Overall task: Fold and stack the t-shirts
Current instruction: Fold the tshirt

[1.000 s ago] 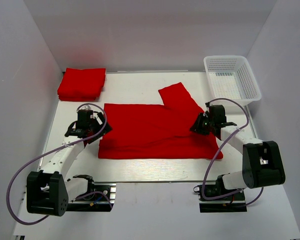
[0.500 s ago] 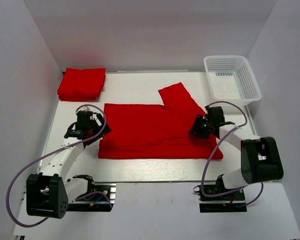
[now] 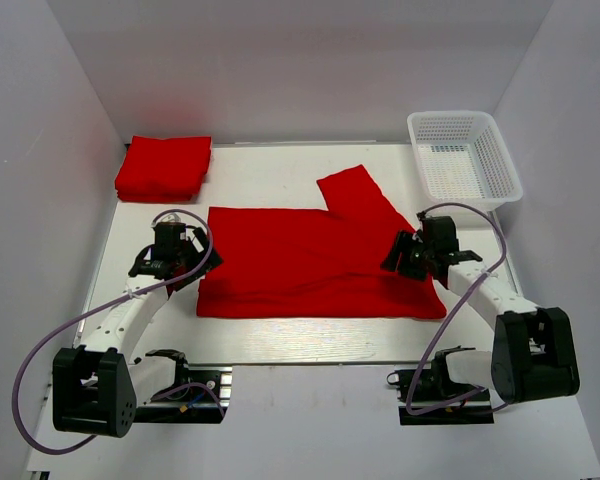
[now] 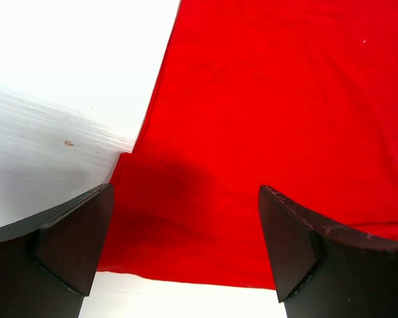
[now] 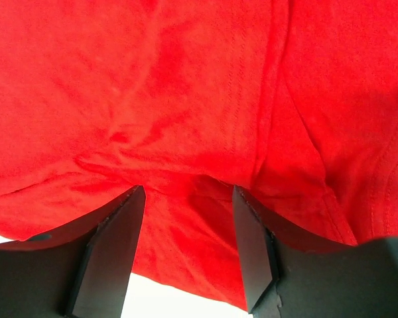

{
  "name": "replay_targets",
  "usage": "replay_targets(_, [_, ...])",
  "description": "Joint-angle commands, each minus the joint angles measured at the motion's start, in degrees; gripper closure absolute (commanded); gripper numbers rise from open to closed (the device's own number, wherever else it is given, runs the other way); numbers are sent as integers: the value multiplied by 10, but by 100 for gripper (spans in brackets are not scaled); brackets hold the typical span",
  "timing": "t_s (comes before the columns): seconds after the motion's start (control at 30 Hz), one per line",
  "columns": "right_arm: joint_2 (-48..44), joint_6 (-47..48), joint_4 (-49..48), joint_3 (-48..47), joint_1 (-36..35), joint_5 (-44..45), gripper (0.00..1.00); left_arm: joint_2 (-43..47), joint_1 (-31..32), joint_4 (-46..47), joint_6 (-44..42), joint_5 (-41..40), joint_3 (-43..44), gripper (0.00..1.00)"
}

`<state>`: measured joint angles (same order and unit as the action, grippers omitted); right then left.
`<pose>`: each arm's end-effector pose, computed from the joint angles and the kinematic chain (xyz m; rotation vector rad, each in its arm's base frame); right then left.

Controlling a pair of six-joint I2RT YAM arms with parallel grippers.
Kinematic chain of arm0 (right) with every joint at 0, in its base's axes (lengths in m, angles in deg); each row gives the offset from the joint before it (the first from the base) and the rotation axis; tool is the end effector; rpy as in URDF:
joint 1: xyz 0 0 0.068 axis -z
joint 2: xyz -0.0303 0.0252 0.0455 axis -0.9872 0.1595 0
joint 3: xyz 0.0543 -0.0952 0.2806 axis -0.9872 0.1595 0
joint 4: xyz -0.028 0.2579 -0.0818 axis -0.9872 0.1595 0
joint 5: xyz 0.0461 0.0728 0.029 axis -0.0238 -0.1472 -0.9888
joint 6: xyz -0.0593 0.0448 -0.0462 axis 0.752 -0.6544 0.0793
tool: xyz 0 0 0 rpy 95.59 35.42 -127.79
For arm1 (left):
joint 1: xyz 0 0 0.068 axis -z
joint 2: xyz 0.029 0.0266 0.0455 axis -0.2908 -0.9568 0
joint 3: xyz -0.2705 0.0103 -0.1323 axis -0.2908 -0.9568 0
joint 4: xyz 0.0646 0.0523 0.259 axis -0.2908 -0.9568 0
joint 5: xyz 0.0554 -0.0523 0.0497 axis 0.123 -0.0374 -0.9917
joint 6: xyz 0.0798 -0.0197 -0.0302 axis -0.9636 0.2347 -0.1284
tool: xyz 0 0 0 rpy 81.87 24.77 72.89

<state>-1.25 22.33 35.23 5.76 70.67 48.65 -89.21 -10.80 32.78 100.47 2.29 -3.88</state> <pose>0.2652 0.0601 0.1785 0.2392 2.4431 0.4692 0.2305 -0.0234 0.1920 -0.6352 2.4349 -0.2780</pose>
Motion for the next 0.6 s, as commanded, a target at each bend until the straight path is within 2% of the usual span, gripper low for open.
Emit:
replay_targets(0.0, [0, 8, 7, 13, 1, 10, 37, 9, -2, 13, -2, 6, -4, 0])
replay_targets(0.33, [53, 5, -31, 15, 3, 9, 31, 14, -2, 8, -2, 1, -4, 0])
replay_targets(0.57, [73, 3, -59, 8, 2, -7, 31, 14, -2, 3, -2, -4, -4, 0])
